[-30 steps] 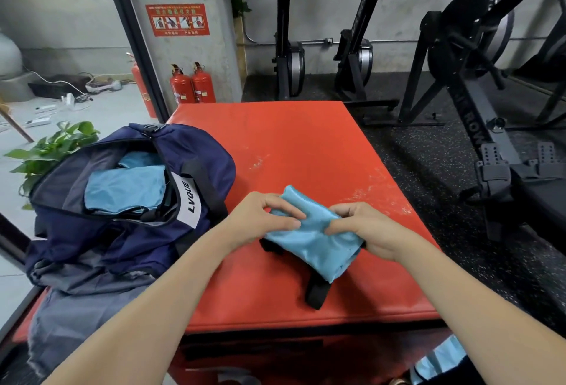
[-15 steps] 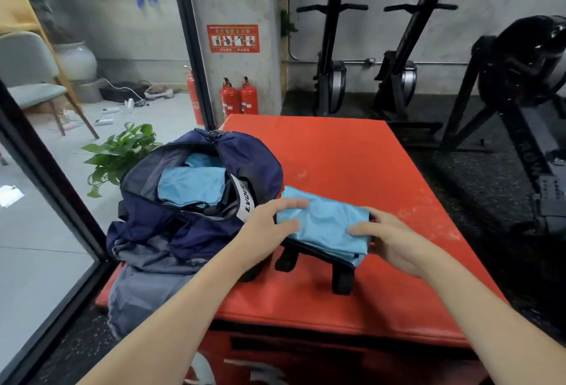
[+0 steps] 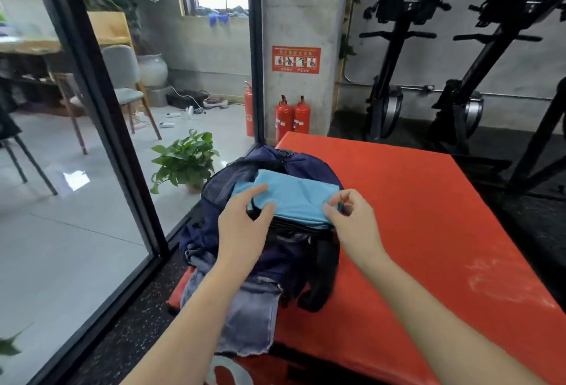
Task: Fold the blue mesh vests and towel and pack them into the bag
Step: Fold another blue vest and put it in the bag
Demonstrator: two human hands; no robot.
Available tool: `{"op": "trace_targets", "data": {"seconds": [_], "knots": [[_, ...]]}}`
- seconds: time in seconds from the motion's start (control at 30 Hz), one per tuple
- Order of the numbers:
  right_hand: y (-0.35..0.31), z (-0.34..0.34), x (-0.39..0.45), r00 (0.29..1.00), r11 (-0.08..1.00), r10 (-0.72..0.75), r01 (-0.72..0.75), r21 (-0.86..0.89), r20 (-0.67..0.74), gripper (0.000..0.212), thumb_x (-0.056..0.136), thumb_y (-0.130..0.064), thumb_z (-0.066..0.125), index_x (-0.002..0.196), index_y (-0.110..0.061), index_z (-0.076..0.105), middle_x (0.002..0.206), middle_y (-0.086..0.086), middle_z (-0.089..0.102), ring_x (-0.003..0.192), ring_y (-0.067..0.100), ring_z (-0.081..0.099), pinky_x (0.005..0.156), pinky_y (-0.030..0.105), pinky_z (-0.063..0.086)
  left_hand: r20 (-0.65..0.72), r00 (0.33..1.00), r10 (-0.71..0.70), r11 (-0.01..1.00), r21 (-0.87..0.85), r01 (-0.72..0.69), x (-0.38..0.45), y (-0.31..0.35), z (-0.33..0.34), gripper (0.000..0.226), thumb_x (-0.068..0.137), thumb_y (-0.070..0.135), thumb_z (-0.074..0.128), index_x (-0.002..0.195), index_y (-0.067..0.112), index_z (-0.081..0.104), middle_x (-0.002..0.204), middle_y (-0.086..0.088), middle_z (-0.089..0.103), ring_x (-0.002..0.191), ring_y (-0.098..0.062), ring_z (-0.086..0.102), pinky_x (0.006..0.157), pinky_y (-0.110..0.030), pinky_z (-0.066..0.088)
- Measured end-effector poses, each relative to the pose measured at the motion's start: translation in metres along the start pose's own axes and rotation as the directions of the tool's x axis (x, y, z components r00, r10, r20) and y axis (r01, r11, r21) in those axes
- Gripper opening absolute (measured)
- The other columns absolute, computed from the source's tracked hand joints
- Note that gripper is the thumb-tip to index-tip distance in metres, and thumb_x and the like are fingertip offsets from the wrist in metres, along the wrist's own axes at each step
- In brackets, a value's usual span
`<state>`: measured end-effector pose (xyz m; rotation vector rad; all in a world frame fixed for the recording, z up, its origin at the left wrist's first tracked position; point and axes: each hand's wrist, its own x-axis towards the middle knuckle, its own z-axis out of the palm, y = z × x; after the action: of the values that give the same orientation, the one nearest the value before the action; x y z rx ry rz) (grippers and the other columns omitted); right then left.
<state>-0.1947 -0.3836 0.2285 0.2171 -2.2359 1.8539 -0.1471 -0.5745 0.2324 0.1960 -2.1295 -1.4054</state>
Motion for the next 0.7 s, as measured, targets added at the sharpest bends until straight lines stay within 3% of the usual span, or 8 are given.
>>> {"op": "trace_targets", "data": {"seconds": [0.1,0.23,0.33,0.4,0.5,0.57,0.7], "knots": [[-0.003,0.05,0.018,0.997,0.999,0.036,-0.037,0.016,0.074,0.016,0.089,-0.007,0.066,0.083,-0.02,0.058,0.079,-0.004,0.06,0.067,0.011,0.05,0.066,0.032,0.042,-0.042,0.998,-0.042,0.999,0.017,0.043,0.029,-0.017,-0.023,0.028,0.092,0.027,0.066,0.118,0.037,0.066,0.121,0.017,0.062,0.106,-0.007,0.055,0.101,-0.029,0.042],[0.009,0.097,0.04,0.986,0.989,0.147,-0.147,0.003,0.073,0.026,0.091,-0.008,0.062,0.08,-0.029,0.074,0.083,-0.008,0.068,0.058,0.006,0.05,0.059,0.027,0.04,0.014,1.0,-0.001,0.994,0.106,-0.001,0.065,-0.041,-0.024,0.029,0.094,0.017,0.064,0.121,0.027,0.066,0.12,0.014,0.059,0.114,-0.003,0.049,0.096,-0.015,0.031],[0.02,0.107,0.052,0.974,0.975,0.223,-0.222,-0.025,0.044,0.032,0.091,-0.008,0.063,0.075,-0.033,0.076,0.094,-0.013,0.073,0.089,0.007,0.066,0.079,0.026,0.05,0.097,0.995,-0.013,0.987,0.161,-0.003,0.083,-0.057,-0.014,0.031,0.093,0.016,0.065,0.124,0.022,0.066,0.126,0.007,0.061,0.116,-0.005,0.051,0.098,-0.014,0.03],[0.023,0.104,0.056,0.97,0.967,0.24,-0.237,-0.099,0.028,0.027,0.093,-0.011,0.063,0.083,-0.031,0.076,0.097,-0.015,0.072,0.095,0.007,0.065,0.08,0.021,0.048,0.152,0.987,-0.042,0.982,0.187,0.013,0.092,-0.063,-0.005,0.033,0.094,0.016,0.064,0.127,0.021,0.065,0.13,0.006,0.059,0.116,-0.005,0.051,0.095,-0.01,0.029],[0.026,0.097,0.06,0.981,0.956,0.195,-0.193,-0.218,-0.014,0.021,0.095,-0.013,0.059,0.092,-0.027,0.074,0.095,-0.012,0.07,0.068,0.003,0.059,0.058,0.016,0.039,0.207,0.978,-0.033,0.98,0.201,-0.009,0.104,-0.067,0.011,0.033,0.095,0.014,0.062,0.127,0.022,0.063,0.128,0.006,0.058,0.096,0.003,0.051,0.081,0.003,0.03],[0.025,0.093,0.066,0.988,0.943,0.147,-0.156,-0.295,-0.053,0.02,0.097,-0.013,0.055,0.092,-0.027,0.069,0.091,-0.009,0.069,0.058,0.004,0.052,0.052,0.02,0.034,0.227,0.974,-0.02,0.979,0.203,-0.028,0.113,-0.065,0.022,0.032,0.095,0.014,0.062,0.126,0.022,0.063,0.126,0.007,0.058,0.089,0.003,0.05,0.076,0.005,0.029],[0.027,0.09,0.074,0.994,0.902,0.096,-0.111,-0.417,-0.057,0.005,0.097,-0.022,0.056,0.098,-0.024,0.052,0.079,-0.001,0.061,0.059,0.014,0.053,0.055,0.032,0.037,0.278,0.961,-0.007,0.971,0.231,-0.059,0.13,-0.07,0.033,0.033,0.096,0.017,0.062,0.128,0.022,0.063,0.127,0.003,0.059,0.097,-0.004,0.049,0.087,-0.009,0.029]]}}
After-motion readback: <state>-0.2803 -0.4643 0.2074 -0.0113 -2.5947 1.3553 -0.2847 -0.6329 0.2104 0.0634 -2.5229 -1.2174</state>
